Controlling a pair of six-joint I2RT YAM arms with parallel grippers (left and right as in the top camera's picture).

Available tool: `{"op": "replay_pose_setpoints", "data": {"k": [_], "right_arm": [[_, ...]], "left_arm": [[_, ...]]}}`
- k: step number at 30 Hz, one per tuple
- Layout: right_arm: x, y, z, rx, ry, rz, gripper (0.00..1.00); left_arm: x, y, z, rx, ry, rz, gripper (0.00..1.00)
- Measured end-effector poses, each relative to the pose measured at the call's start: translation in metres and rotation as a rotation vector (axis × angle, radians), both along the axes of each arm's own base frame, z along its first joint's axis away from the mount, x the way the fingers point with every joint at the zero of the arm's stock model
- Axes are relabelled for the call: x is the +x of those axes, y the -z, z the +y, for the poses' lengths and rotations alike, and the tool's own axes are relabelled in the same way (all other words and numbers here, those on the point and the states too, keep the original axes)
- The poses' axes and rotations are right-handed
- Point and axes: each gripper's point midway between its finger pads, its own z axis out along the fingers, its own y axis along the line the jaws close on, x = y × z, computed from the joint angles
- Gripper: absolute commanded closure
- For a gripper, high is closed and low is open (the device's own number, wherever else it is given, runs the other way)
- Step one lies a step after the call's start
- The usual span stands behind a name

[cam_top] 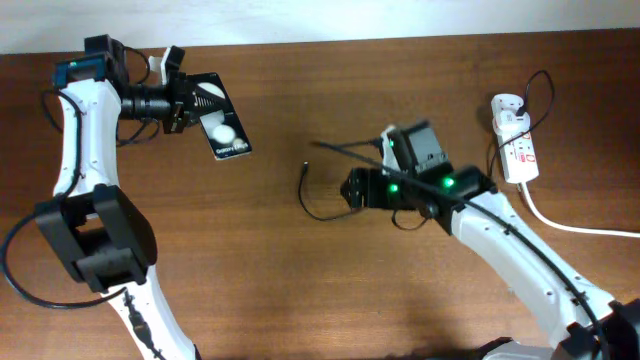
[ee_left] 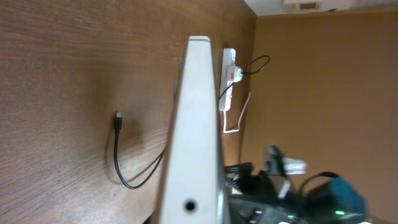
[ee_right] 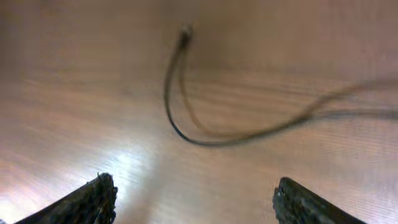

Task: Plug charger to phone and switch on socket
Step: 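Release the phone from the right gripper and move it toward the cable, then grasp the USB-C cable end with the right gripper and lift it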

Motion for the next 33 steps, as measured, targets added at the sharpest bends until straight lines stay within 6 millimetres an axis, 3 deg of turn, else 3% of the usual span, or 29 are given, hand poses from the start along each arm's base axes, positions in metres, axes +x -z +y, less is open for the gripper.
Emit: {"op": "replay_pose_setpoints", "data": {"k": [2,4,8,10,17,20,25,28,33], "right_arm": [[0.015,-0.019,0.004,-0.024,-0.016,-0.015,0.23],[0.035,-0.025,0.011,-0.073,-0.041,0.040,0.30],[0.073,-0.012,0.028,-0.109,-0.052,0.099,0.42],[0.081,0.003,0.038,-0.109,-0.042,0.127,0.47],[0.077,0.070,0.101,-0.095,-0.033,0.208,0.53],[0.078,0.093,0.107,-0.098,0.006,0.245,0.55],[0.085,0.111,0.110,-0.095,0.047,0.256,0.66],[0.085,0.130,0.108,-0.109,0.078,0.289,0.66],[0.093,0.133,0.113,-0.093,0.092,0.264,0.68]], "left_arm": [[-0.002,-0.001,-0.002,-0.010,0.005,0.008,1.00],[-0.003,-0.003,-0.003,-0.024,0.007,0.009,1.00],[-0.006,-0.004,-0.005,-0.035,0.007,0.027,1.00],[-0.006,-0.004,-0.004,-0.036,0.006,0.030,1.00],[-0.003,-0.004,0.023,-0.041,-0.052,0.033,1.00],[-0.004,-0.004,0.021,-0.041,-0.049,0.033,1.00],[-0.004,-0.004,0.021,-0.041,-0.049,0.034,1.00],[-0.005,-0.004,0.021,-0.043,-0.049,0.040,1.00],[-0.005,-0.004,0.021,-0.043,-0.050,0.041,1.00]]}}
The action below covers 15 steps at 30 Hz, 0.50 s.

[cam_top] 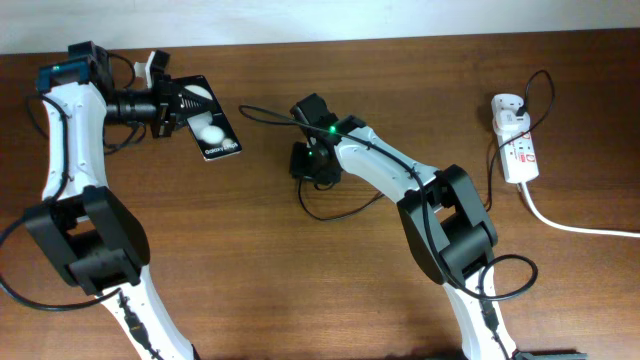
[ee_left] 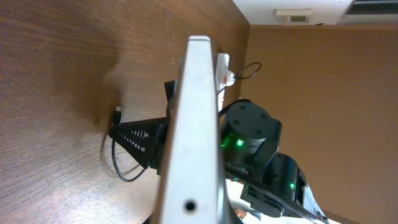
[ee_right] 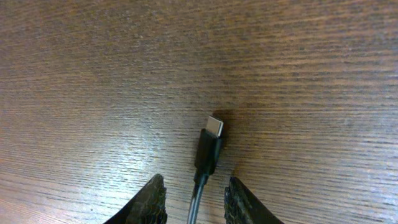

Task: Plug charger to phone and switch on socket
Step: 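Grasp the USB-C cable end with the right gripper and lift it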

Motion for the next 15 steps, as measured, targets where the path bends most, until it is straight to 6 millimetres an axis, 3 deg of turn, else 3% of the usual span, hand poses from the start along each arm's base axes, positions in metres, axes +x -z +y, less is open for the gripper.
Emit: {"op": "replay_pose_setpoints", "data": {"k": [6,8,11,15], "right_arm": [[0.0044,0.0048,0.0016,-0.001,0.027,0.003,0.78],[0.0053,0.0054,0.0027,-0.001,0.029,0.002,0.96],[0.0041,0.0079,0.0017,-0.016,0.035,0.005,0.96],[0.0025,0.0076,0.0034,-0.034,-0.130,-0.050,0.96]], "left_arm": [[-0.0005,0.0000,-0.0001,-0.001,0.000,0.003,1.00],[-0.0005,0.0000,-0.0001,-0.001,0.000,0.004,1.00],[-0.0006,0.0001,-0.0001,-0.001,0.000,0.004,1.00],[-0.0005,0.0001,-0.0001,0.000,0.000,0.003,1.00]]}}
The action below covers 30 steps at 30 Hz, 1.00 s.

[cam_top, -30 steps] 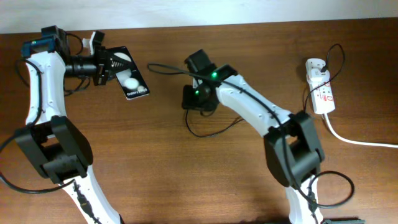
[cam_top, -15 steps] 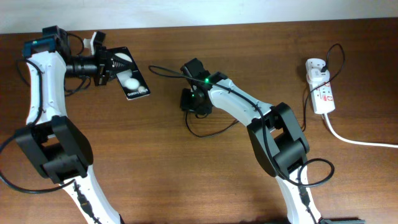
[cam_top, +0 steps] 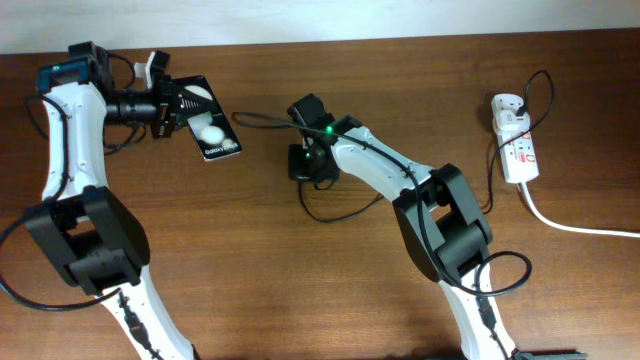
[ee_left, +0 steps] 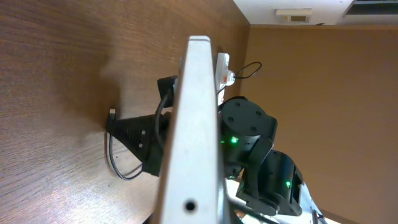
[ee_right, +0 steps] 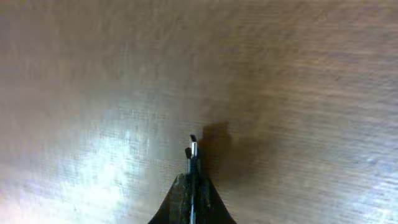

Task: Plug charger to phone and switch on socket
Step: 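Grasp the USB-C cable end with the right gripper and lift it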

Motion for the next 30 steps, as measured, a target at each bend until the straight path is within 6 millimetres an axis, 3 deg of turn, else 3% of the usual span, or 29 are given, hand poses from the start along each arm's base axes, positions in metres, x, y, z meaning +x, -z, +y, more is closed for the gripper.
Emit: {"op": "replay_pose_setpoints", "data": {"k": [3,7,9,18,20,26,28,30], "right_arm": [[-0.013,-0.001,-0.003,0.044,-0.143,0.045,0.96],[-0.008,-0.014,-0.025,0.189,-0.288,0.058,0.96],[-0.007,-0.030,-0.035,0.231,-0.315,0.050,0.96],[-0.039,-0.085,-0.024,0.399,-0.445,0.067,0.96],[-0.042,-0.107,-0.028,0.422,-0.459,0.040,0.96],[-0.059,-0.224,-0.075,0.456,-0.460,-0.176,0.96],[-0.073,-0.249,-0.088,0.460,-0.452,-0.235,0.96],[-0.085,-0.261,-0.096,0.476,-0.449,-0.278,0.96]], "left_arm": [[0.000,0.000,0.000,0.000,0.000,0.000,1.00],[0.000,0.002,0.001,0.013,-0.001,0.003,1.00],[0.000,0.005,0.002,0.028,-0.002,0.007,1.00],[-0.002,0.011,-0.006,0.068,0.022,0.015,1.00],[-0.003,0.011,-0.015,0.072,0.041,0.015,1.00],[-0.004,0.013,-0.024,0.085,0.067,0.008,1.00],[-0.004,0.013,-0.024,0.090,0.074,-0.005,1.00],[-0.004,0.013,-0.025,0.092,0.079,-0.011,1.00]]}}
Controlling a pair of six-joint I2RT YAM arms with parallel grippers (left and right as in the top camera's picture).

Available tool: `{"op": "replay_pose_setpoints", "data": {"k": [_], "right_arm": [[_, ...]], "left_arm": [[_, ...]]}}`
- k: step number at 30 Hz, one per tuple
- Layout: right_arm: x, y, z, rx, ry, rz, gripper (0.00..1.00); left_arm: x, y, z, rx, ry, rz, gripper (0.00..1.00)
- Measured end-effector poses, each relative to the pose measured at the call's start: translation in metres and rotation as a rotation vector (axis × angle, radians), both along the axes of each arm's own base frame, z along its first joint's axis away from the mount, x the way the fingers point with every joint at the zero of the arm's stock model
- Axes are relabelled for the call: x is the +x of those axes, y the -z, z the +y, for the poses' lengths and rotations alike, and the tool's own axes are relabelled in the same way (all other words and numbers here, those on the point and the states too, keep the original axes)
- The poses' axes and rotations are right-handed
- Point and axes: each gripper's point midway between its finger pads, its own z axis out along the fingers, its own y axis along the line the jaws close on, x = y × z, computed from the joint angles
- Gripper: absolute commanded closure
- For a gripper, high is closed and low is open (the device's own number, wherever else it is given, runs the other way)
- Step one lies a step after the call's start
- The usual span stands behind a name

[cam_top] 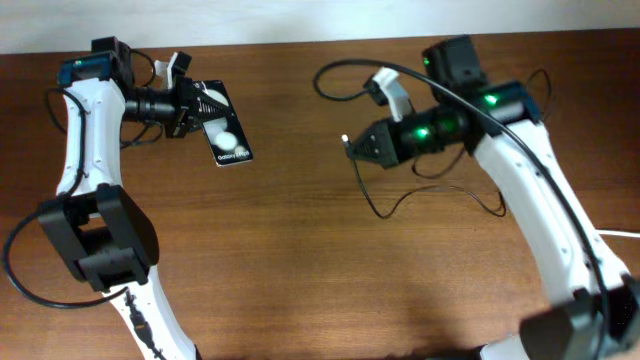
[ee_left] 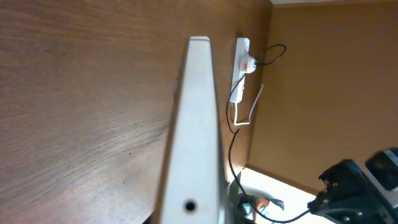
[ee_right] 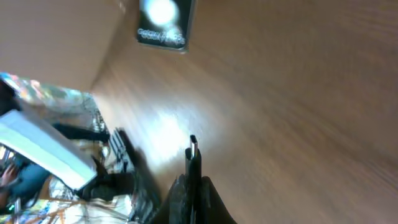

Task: Plug charger to phone and switch on socket
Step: 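Grasp the USB-C cable end with the right gripper and lift it, then carry the cable plug toward the phone's bottom port held by the left gripper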

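Note:
My left gripper (cam_top: 182, 108) is shut on the phone (cam_top: 224, 122), a black slab with a lit screen held off the table at the far left; in the left wrist view its white edge (ee_left: 194, 124) fills the middle. My right gripper (cam_top: 362, 147) is shut on the black charger plug (ee_right: 193, 151), whose metal tip (cam_top: 345, 140) points left toward the phone. The black cable (cam_top: 400, 205) trails from the plug across the table. The white socket strip (ee_left: 242, 55) lies far right, hidden by the right arm in the overhead view.
A white mains cord (cam_top: 620, 232) runs off the right edge. The brown wooden table (cam_top: 300, 280) spans the whole view. The left arm's base (cam_top: 95, 240) stands at the near left.
My right gripper, shut on the plug at the table near the middle, has risen and shifted right, and now points left at the phone. The phone has tilted slightly in my left gripper.
My left gripper held the phone throughout. My right gripper was first open to the right of the cable loop, then open around the plug on the table, then shut on it. Now it holds the plug lifted and facing the phone.

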Motion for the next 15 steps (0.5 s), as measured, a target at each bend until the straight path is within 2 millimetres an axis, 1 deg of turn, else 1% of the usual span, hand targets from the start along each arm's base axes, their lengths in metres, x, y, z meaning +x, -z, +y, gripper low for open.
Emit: {"op": "replay_pose_setpoints", "data": {"k": [1,3,5,6,8,10,12,13,14,15], "right_arm": [[-0.012,0.001,-0.004,0.019,0.002,0.001,0.96],[-0.026,0.011,-0.011,0.063,0.032,-0.019,0.96],[-0.030,0.022,-0.014,0.101,0.068,-0.043,0.96],[-0.037,0.032,-0.015,0.120,0.090,-0.011,0.96],[-0.039,0.041,-0.011,0.176,0.097,0.001,0.96],[-0.042,0.053,-0.007,0.223,0.102,0.050,0.96],[-0.039,0.050,-0.002,0.282,0.105,0.076,0.96],[-0.036,0.047,0.001,0.299,0.103,0.068,0.96],[-0.031,0.039,0.005,0.325,0.101,0.039,0.96],[-0.029,0.032,0.013,0.349,0.090,0.025,0.96]], "left_arm": [[0.000,0.000,0.000,0.000,0.001,0.000,1.00],[-0.001,0.000,-0.004,0.000,0.010,0.001,1.00],[-0.002,0.000,-0.014,0.000,0.031,-0.002,1.00],[-0.002,0.000,-0.023,0.002,0.051,-0.013,1.00],[-0.002,-0.002,-0.035,-0.008,0.078,-0.032,1.00],[0.000,-0.012,-0.053,-0.060,0.113,-0.081,1.00],[0.001,-0.025,-0.068,-0.138,0.145,-0.122,1.00],[0.001,-0.030,-0.072,-0.165,0.156,-0.138,1.00],[0.002,-0.037,-0.077,-0.202,0.168,-0.162,1.00],[0.002,-0.045,-0.082,-0.246,0.184,-0.190,1.00]]}}
